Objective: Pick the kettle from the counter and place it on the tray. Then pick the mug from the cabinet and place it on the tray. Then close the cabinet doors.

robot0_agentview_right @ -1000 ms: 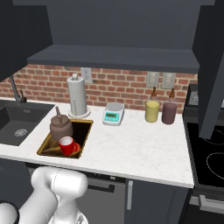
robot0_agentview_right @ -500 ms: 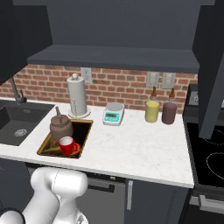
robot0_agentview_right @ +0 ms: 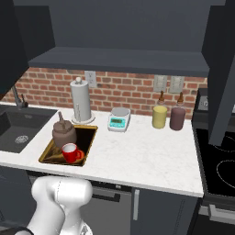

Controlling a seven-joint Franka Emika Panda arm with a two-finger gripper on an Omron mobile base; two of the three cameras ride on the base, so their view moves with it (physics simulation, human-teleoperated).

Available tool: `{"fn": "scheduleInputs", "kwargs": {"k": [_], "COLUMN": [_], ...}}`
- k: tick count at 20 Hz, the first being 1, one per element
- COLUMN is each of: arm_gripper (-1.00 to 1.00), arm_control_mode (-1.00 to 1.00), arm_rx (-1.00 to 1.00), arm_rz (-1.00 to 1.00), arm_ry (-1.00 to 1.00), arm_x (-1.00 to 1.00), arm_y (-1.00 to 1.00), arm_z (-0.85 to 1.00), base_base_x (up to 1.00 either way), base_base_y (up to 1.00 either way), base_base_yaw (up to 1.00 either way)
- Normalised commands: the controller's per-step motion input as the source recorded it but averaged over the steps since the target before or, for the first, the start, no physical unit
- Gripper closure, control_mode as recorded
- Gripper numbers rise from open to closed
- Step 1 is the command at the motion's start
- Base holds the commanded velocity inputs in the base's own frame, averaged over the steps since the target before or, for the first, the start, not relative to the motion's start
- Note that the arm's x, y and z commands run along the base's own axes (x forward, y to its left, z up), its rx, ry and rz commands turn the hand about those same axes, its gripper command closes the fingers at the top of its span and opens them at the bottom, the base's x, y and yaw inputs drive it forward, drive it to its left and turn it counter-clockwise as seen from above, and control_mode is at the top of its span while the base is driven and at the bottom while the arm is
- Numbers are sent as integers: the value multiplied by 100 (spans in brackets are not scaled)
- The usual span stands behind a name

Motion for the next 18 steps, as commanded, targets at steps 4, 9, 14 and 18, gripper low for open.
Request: {"fn": "scheduleInputs", "kwargs": {"k": [4,9,14,18], "arm_gripper": [-100,-100,-100,-100], "arm_control_mode": [-100,-100,-100,-100], "arm_rx": [0,0,0,0], "arm_rz": [0,-1,0,0], "arm_ry": [0,0,0,0], "arm_x": [27,34,39,41], "arm_y": [-56,-55,-54,-52], "arm_z": [1,2,4,8], "base_base_x": [0,0,0,0], "base_base_y": [0,0,0,0], "base_base_yaw": [0,0,0,0]}}
